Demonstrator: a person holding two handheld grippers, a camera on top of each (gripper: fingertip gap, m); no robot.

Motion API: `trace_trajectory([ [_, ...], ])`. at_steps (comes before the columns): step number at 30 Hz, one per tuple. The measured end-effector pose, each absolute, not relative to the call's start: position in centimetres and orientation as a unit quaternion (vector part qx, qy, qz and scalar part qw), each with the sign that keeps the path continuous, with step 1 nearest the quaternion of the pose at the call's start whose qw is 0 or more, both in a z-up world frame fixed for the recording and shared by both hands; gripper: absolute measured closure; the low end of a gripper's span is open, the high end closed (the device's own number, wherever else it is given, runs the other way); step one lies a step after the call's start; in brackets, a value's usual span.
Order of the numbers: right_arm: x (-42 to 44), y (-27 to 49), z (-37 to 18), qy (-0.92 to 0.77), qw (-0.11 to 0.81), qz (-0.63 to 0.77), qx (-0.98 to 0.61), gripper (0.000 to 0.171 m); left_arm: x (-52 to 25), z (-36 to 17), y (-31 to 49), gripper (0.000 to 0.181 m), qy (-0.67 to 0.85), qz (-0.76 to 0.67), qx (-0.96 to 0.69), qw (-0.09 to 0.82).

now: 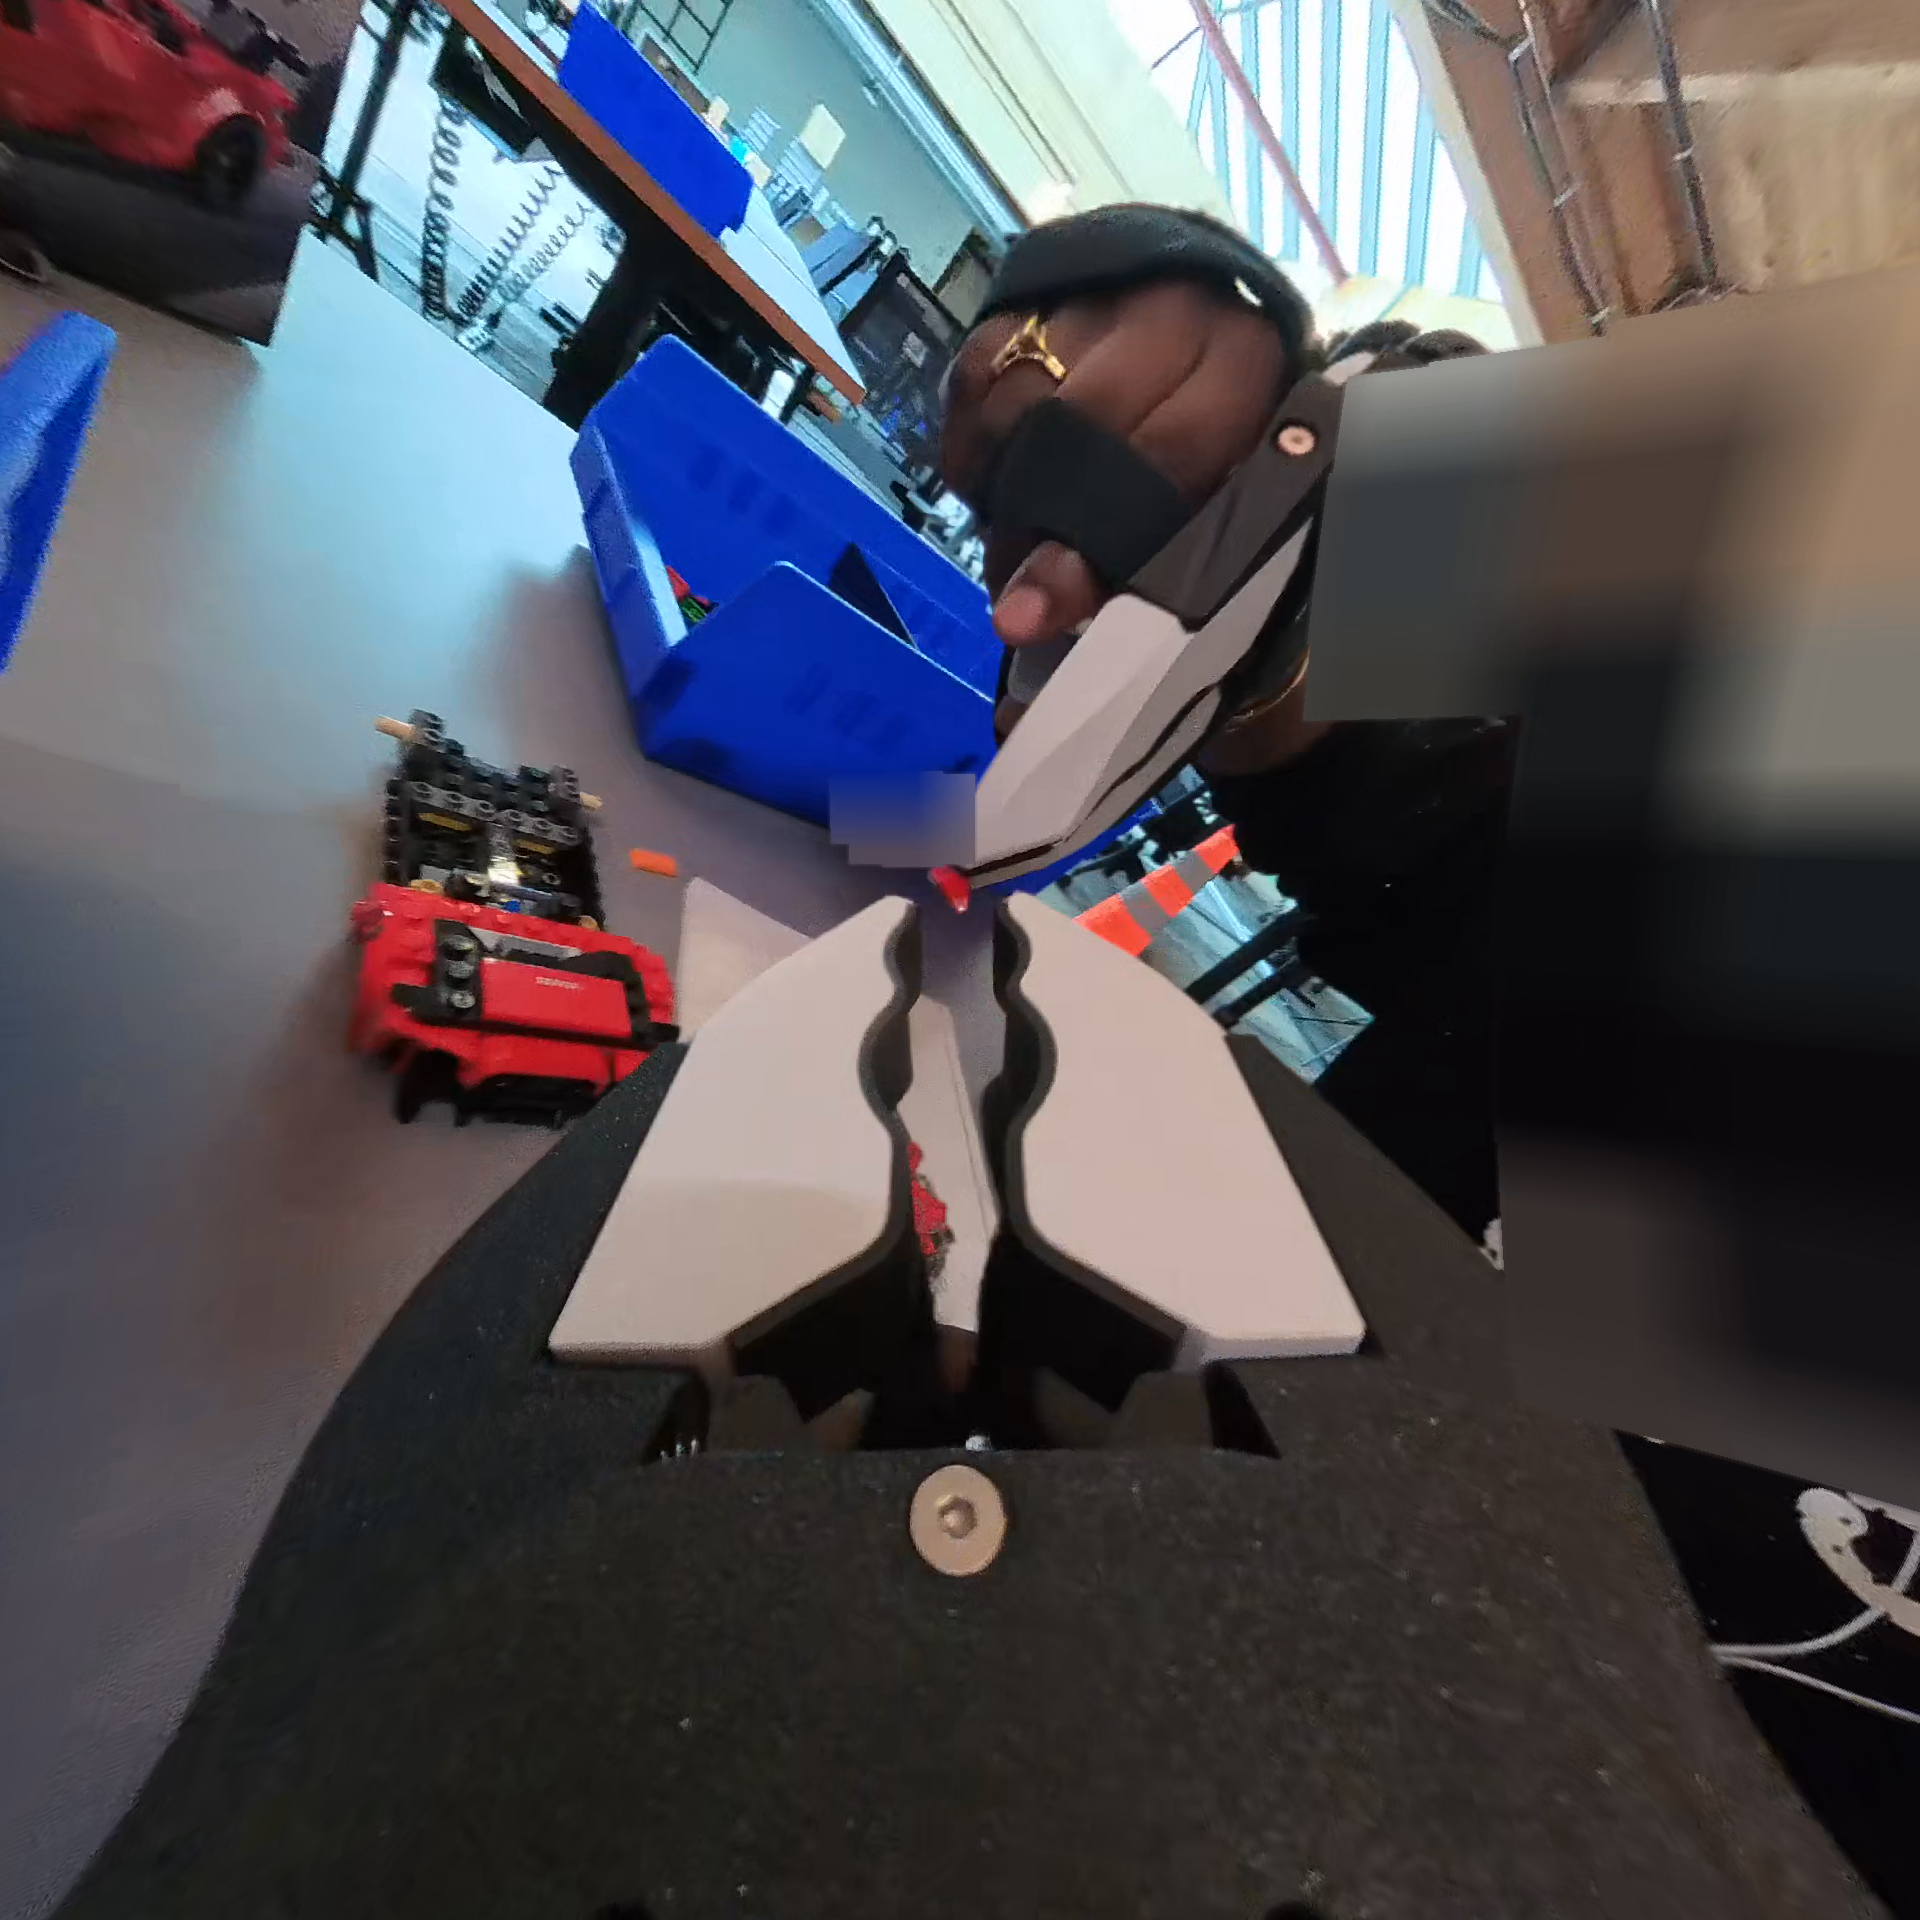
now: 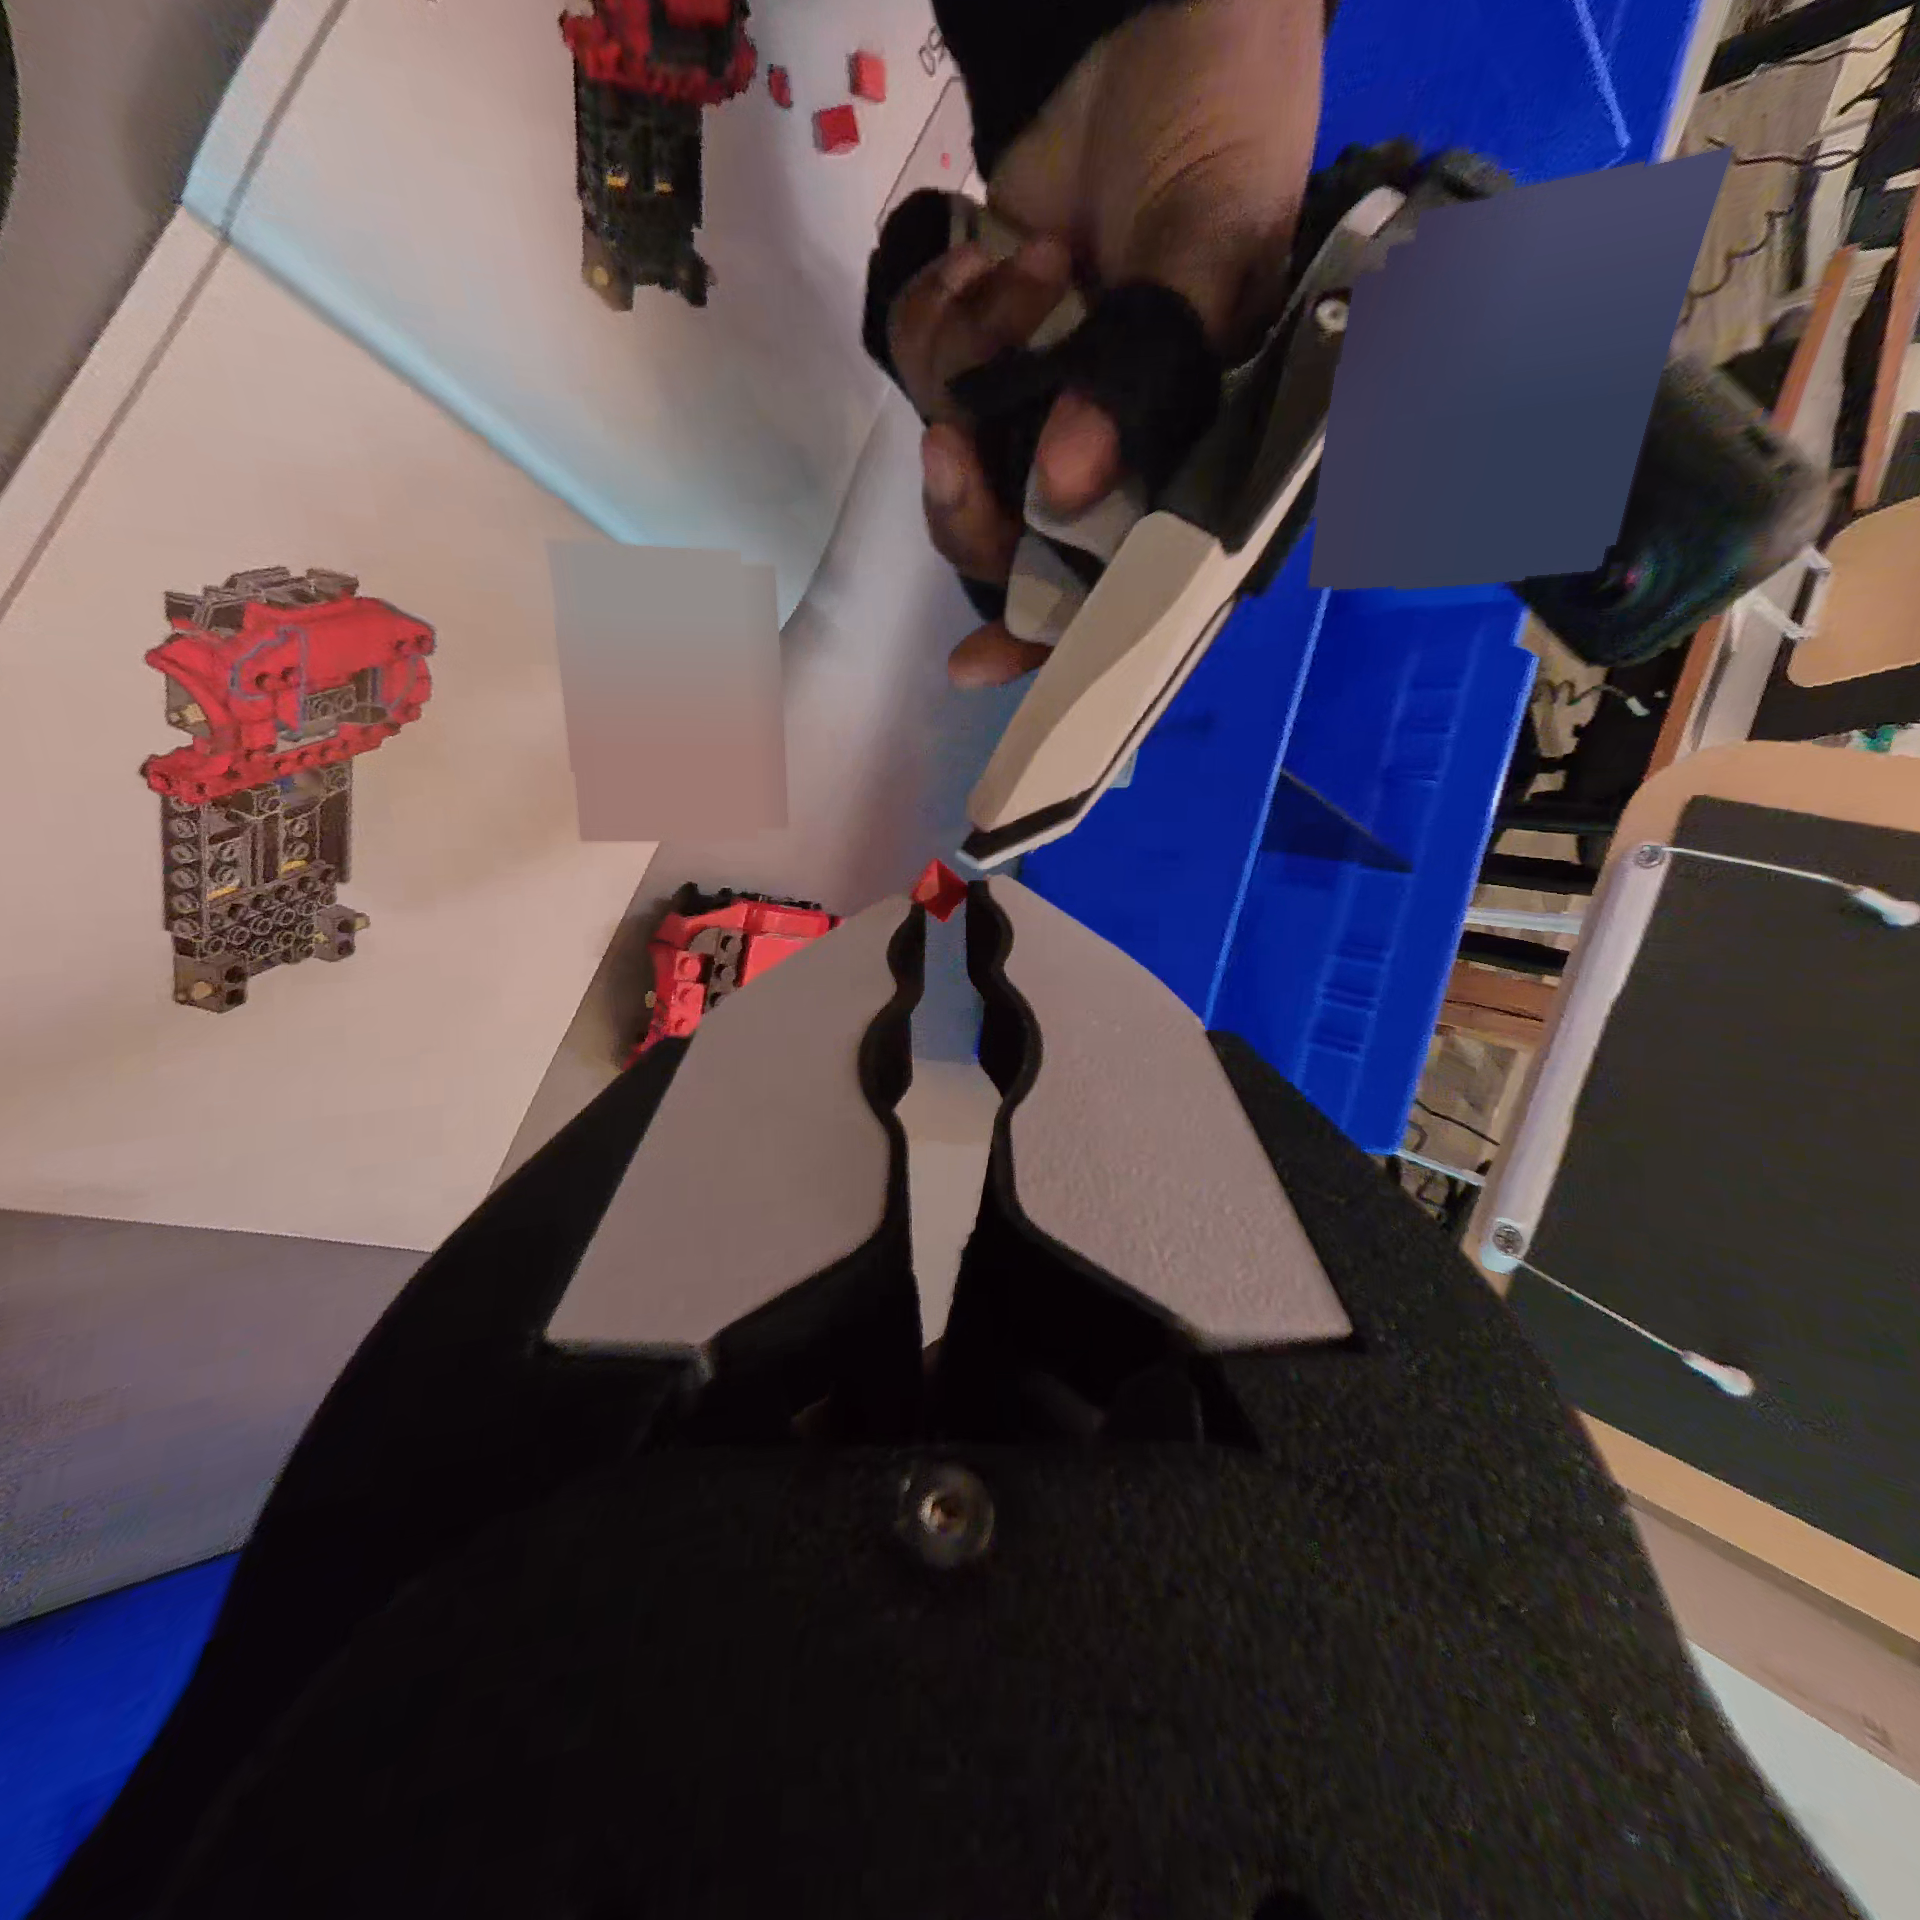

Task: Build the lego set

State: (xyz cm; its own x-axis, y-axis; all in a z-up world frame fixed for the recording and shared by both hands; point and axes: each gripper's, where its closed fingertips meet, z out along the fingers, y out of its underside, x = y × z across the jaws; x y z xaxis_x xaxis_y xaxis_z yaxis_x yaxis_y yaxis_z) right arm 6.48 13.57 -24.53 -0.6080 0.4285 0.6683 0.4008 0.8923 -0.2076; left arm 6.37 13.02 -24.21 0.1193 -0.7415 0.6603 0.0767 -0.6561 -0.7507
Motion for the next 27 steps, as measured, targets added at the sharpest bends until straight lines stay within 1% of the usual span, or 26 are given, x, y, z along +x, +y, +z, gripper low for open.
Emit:
trace_trajectory([
  [4,6.5,13.5,-24.1,-0.897,0.379,0.004,-0.229,0.163,7.4,-23.9,12.3,0.172,0.25,-0.633,-0.662,0.316],
  [7,6.5,13.4,-23.9,-0.895,0.383,0.004,-0.227,0.163,7.5,-23.9,12.3,0.176,0.25,-0.631,-0.659,0.323],
  [13,6.5,12.9,-23.7,-0.899,0.378,0.005,-0.219,0.163,7.6,-23.4,12.3,0.175,0.235,-0.655,-0.644,0.319],
  [16,6.4,12.8,-23.5,-0.897,0.383,0.01,-0.221,0.163,7.5,-23.4,12.3,0.178,0.241,-0.648,-0.642,0.331],
  [19,5.9,13.5,-22.4,-0.862,0.41,0.041,-0.294,0.161,7.1,-22.3,12.7,0.179,0.223,-0.658,-0.622,0.36],
  [20,5.8,13.8,-21.8,-0.841,0.42,0.063,-0.336,0.154,6.8,-21.6,12.9,0.179,0.211,-0.669,-0.608,0.372],
  [21,5.7,14.1,-21.2,-0.816,0.429,0.091,-0.377,0.152,6.5,-20.9,13.2,0.179,0.197,-0.677,-0.595,0.387],
  [24,5.2,13.6,-19.5,-0.748,0.44,0.178,-0.464,0.155,6.0,-20.1,14.0,0.179,0.179,-0.661,-0.587,0.431],
  [27,5.0,13.7,-19.2,-0.734,0.445,0.167,-0.486,0.157,5.9,-19.8,14.2,0.179,0.175,-0.651,-0.584,0.452],
])
